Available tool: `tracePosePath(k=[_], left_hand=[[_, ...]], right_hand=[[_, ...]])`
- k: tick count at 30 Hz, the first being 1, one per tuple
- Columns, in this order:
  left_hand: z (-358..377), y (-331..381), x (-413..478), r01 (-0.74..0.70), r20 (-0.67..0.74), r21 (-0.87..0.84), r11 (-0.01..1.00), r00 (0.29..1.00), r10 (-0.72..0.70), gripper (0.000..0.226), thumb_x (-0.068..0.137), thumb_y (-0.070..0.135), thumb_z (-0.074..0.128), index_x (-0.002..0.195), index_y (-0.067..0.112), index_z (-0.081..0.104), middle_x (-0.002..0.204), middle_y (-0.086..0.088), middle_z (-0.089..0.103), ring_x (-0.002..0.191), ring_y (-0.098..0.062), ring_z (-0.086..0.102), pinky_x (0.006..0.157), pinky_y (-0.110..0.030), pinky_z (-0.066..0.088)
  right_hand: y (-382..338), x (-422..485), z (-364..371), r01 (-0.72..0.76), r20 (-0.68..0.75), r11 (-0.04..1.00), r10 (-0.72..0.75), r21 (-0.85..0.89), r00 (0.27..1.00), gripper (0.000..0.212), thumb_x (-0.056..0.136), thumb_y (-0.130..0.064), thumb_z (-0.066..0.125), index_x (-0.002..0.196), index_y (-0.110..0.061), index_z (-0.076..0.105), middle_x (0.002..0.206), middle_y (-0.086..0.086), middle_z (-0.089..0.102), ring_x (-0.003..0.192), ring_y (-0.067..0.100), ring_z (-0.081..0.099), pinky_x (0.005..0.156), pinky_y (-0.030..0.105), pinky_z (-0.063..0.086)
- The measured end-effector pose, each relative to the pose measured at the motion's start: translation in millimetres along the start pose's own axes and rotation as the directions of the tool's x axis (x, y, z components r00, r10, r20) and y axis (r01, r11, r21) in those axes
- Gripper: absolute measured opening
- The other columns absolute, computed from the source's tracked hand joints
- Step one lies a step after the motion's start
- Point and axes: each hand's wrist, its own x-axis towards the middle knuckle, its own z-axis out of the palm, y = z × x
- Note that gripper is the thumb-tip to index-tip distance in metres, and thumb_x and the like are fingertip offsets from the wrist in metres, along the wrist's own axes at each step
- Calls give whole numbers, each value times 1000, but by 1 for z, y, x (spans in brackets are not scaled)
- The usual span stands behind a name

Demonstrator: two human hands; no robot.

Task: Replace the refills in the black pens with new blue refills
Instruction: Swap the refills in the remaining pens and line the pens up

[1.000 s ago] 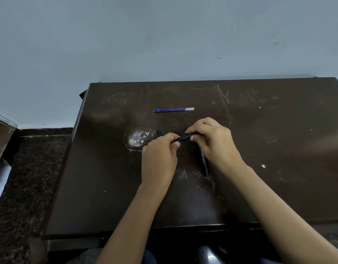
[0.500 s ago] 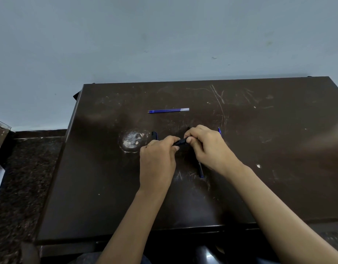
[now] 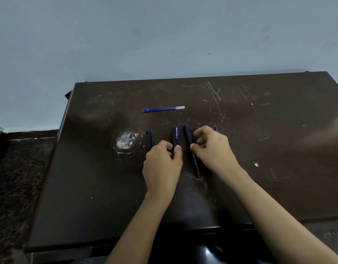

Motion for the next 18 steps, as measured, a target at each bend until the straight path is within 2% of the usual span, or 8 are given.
tracePosePath(k=[3,6,10,14,18], left_hand=[[3,2,0,15,11,115,993,1000,-17,25,91,43,54,99,23,64,73,7,65,64,-6,57,49,-20,31],[6,5,0,-8,22,160,987,1000,4,27,91,47,52,101,24,59,78,7,66,66,-7,55,47,-18,27],[8,5,0,-30,24,169,985,999,27,29,91,49,51,105,24,55,85,7,64,74,-8,58,52,-22,33],[11,6,0,-58,42,164,985,998,52,21,92,40,54,105,24,56,89,7,65,75,-7,58,53,-21,33],[11,6,0,-85,61,143,986,995,77,20,92,38,55,107,25,57,88,7,65,68,-3,52,48,-13,27]], right_hand=[[3,-3,8,3,49,997,1,-80,999,33,83,-18,68,114,-15,58,104,6,63,92,19,61,83,30,51],[5,-6,12,13,52,995,-7,-101,999,33,83,-18,66,114,-12,57,103,10,65,93,23,63,82,35,52],[6,-6,13,11,69,996,-5,-93,998,30,84,-16,64,113,-12,57,101,9,66,92,23,64,81,35,53],[8,-6,13,27,58,996,-22,-82,998,28,84,-16,64,111,-13,59,98,8,67,87,21,64,76,31,52],[8,-6,14,32,53,997,-28,-75,998,27,84,-16,63,110,-12,59,96,8,67,86,21,63,75,31,53]])
